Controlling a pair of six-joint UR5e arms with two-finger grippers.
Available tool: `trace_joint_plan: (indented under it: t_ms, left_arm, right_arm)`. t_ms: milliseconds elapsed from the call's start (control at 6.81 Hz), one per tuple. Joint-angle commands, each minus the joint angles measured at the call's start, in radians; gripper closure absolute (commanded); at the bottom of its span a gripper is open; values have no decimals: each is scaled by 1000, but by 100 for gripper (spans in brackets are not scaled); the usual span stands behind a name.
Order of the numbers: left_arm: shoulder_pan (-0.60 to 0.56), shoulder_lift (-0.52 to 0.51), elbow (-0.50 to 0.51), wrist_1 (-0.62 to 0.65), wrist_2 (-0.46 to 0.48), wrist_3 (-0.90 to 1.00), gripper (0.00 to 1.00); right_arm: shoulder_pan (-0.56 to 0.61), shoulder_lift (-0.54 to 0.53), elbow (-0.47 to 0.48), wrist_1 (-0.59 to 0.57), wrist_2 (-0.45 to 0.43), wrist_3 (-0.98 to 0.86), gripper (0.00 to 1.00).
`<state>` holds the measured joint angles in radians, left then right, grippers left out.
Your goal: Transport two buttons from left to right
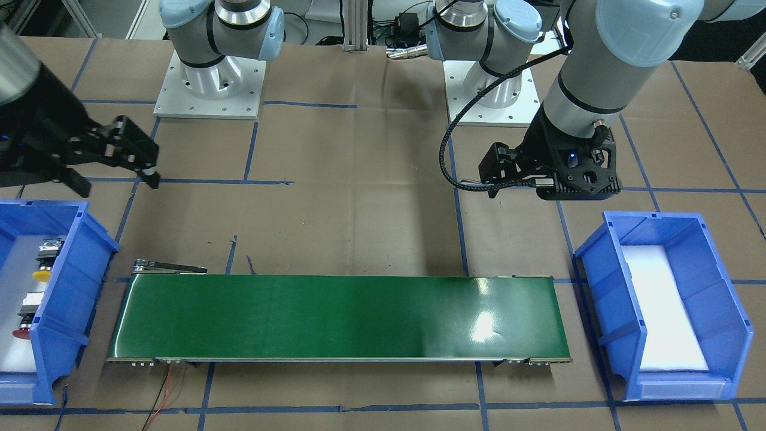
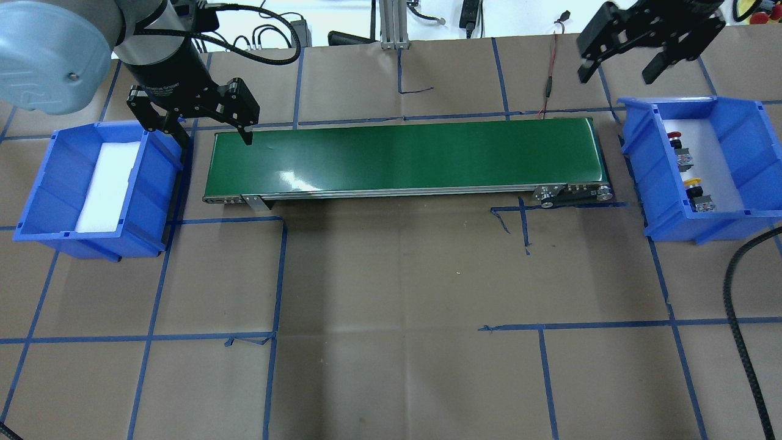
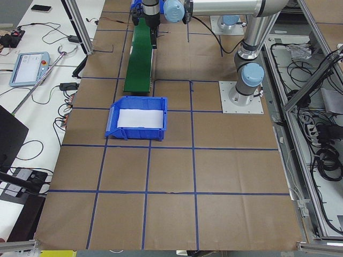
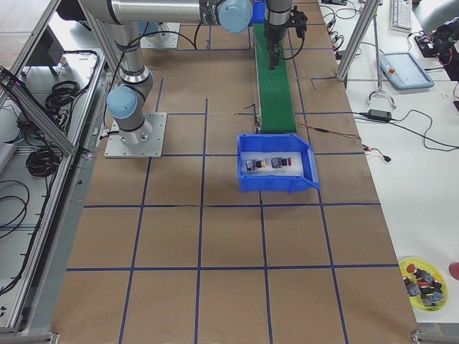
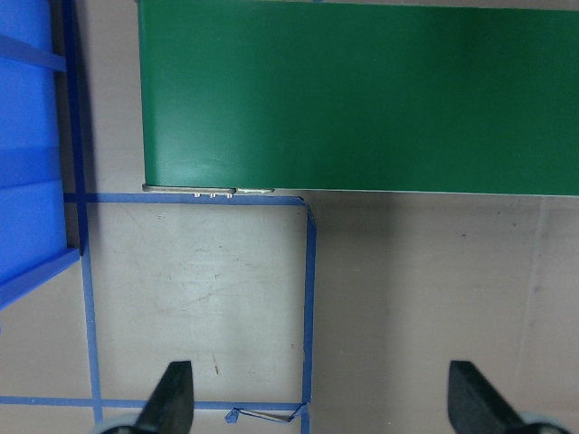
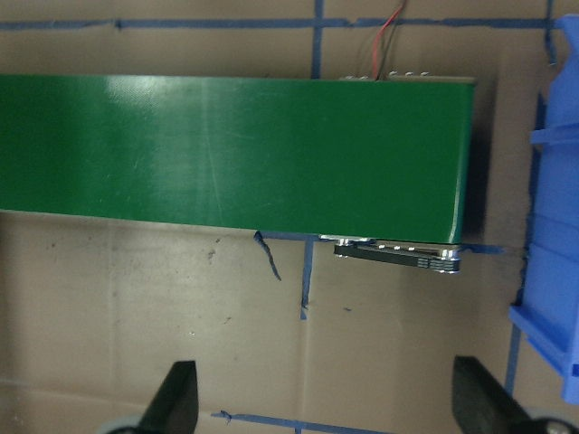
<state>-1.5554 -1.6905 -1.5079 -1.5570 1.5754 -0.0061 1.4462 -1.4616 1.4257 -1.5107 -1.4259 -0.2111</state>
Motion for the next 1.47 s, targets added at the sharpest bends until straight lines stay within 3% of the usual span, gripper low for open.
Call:
trace_joint_plan:
  t_ms: [0, 294, 1322]
  left_arm:
    - [0, 0, 0, 0, 0, 0, 0]
    - [0, 0, 0, 0, 0, 0, 0]
    - [0, 0, 0, 0, 0, 0, 0]
  right_arm:
    - [51, -124, 152, -16, -28, 27, 0]
    - [60, -141, 171, -61, -150, 218, 0]
    - [143, -134, 173, -109, -149, 211, 0]
